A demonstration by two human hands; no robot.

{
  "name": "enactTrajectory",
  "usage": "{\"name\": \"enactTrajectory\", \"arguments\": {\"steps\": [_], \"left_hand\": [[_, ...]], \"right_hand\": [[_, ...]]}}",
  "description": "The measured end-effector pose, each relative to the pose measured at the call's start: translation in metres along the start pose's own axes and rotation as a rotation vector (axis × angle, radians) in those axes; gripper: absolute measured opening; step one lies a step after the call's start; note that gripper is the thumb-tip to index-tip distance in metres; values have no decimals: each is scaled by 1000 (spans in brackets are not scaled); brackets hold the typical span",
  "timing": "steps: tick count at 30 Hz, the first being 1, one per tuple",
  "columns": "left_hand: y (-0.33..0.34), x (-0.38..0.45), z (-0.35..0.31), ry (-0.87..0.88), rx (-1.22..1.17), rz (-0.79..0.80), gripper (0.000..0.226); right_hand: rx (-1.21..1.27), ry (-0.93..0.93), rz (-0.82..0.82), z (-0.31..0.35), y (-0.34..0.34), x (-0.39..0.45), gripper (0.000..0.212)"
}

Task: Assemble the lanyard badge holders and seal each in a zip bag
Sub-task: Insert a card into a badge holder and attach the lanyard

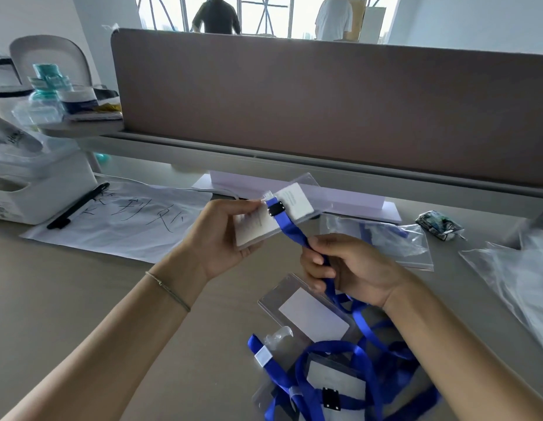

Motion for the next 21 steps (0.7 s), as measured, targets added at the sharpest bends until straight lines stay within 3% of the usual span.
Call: {"name": "enactTrajectory", "arguments": {"steps": [4,7,10,14,17,21], "left_hand": [[11,-2,9,-88,251,158,15],[20,-9,18,-124,561,235,12],[34,-20,26,-145,881,324,18],[39,-27,25,-167,1020,346,19],[40,-31,24,-174,1183,289,18],[46,-33,12,8,1466,29,19]], "right_hand": [[26,-10,22,2,2,-3,32],[60,29,13,0,5,-6,14],[-12,104,-25,-6,1,-9,20],[-115,123,64,-4,4,-9,28],[-185,91,25,7,-1,-7,38],[-317,4,-59,27,-6,-7,44]]}}
Point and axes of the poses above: each hand's wrist, its own x-axis towards the middle knuckle, its own y-axis out of the palm, z = x × y, the point moved 8 cm from there along x, towards the middle knuckle, and after that the axes turned 9 degrees about -y, right-handed, at the moved point
